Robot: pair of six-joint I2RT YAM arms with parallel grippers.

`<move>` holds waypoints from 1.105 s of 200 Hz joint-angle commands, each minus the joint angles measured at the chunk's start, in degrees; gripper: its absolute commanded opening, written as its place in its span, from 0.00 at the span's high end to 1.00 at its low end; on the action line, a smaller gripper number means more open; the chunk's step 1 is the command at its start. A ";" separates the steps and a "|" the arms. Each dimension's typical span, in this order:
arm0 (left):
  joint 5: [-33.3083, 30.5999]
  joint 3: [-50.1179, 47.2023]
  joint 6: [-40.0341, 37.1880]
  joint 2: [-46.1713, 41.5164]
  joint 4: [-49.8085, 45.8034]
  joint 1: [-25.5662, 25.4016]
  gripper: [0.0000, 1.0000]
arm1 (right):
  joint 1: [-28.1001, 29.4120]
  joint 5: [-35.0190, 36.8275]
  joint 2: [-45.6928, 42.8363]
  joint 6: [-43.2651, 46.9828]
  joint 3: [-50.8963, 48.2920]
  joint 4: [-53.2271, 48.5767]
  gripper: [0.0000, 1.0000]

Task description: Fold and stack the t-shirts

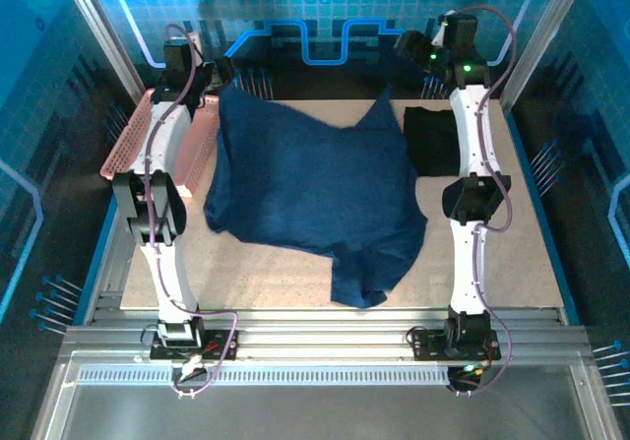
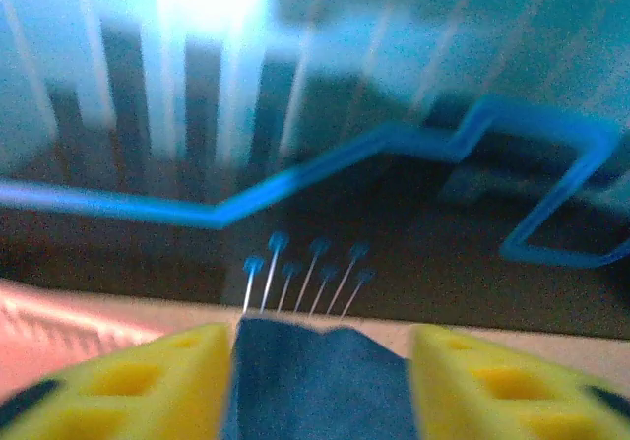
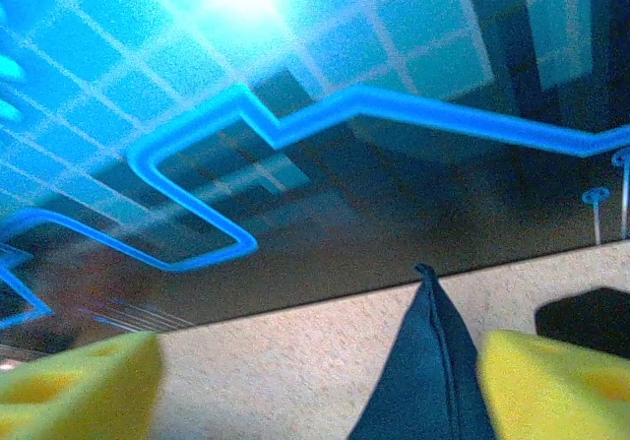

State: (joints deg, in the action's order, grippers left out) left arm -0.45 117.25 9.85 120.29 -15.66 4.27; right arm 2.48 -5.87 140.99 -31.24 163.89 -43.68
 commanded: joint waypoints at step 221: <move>-1.46 -48.25 29.08 -10.13 -11.88 -10.07 0.61 | 2.97 3.67 -34.02 -8.80 -96.28 2.95 0.59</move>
State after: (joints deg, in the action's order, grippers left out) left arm 1.83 64.34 36.40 105.93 -27.22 -6.50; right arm 8.40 -4.73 101.89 -40.14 61.30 -39.83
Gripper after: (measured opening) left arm 0.393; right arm 0.411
